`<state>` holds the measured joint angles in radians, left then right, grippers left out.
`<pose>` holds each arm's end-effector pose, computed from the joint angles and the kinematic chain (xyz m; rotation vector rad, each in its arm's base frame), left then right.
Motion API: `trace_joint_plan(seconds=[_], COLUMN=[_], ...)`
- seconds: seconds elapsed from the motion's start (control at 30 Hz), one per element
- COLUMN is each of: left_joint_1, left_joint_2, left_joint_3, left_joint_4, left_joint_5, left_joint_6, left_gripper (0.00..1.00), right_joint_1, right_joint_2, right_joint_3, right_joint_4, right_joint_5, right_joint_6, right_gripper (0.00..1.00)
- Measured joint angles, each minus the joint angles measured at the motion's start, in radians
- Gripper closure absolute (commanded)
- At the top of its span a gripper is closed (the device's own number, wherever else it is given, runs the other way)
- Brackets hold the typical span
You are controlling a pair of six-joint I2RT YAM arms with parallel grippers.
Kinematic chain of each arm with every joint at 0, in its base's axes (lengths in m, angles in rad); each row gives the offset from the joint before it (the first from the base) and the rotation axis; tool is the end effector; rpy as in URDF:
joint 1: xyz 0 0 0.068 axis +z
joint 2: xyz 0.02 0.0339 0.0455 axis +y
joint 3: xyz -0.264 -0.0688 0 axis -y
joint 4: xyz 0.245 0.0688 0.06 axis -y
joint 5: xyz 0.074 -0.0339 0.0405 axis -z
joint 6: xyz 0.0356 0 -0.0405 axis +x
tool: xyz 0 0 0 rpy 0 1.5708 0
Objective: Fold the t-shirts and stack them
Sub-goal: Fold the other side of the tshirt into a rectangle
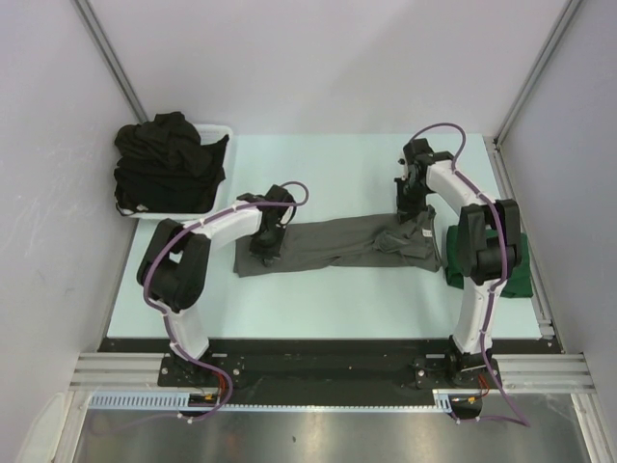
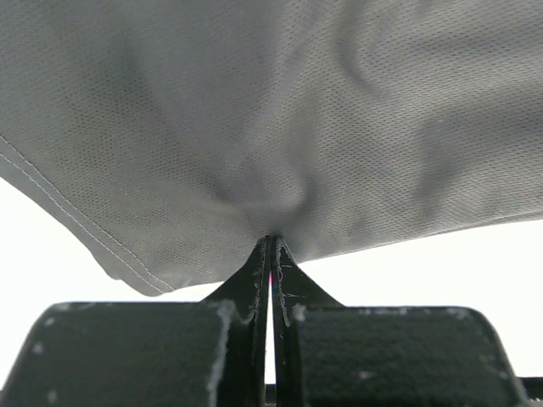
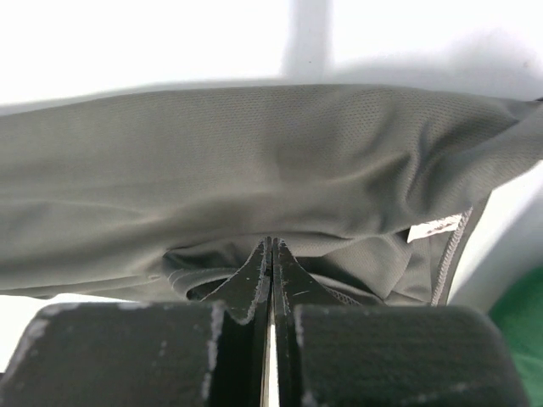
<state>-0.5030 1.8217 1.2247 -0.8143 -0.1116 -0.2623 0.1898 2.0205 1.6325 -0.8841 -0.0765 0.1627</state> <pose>0.2992 -0.1601 0.1731 0.3413 2.9317 0.0649 0.4085 0.0812 0.2095 -0.0551 2.8548 0.1829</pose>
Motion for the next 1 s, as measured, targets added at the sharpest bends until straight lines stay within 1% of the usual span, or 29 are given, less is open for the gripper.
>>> trace_joint_plan(seconds=[0.4,1.0], left_joint_1=[0.0,0.023], left_joint_2=[0.044,0.034], left_joint_3=[-0.002,-0.021], left_joint_4=[0.013,0.022], left_joint_5=[-0.047,-0.063], left_joint_6=[0.001,0.012], left_gripper=[1.0,1.0], right_joint_1=[-0.013,-0.015], right_joint_2=[-0.031,-0.031], right_joint_3=[-0.009,-0.047], right_joint_4=[0.001,0.014], right_joint_5=[-0.015,-0.021], right_joint_6=[-0.001,-0.003], right_gripper=[1.0,1.0])
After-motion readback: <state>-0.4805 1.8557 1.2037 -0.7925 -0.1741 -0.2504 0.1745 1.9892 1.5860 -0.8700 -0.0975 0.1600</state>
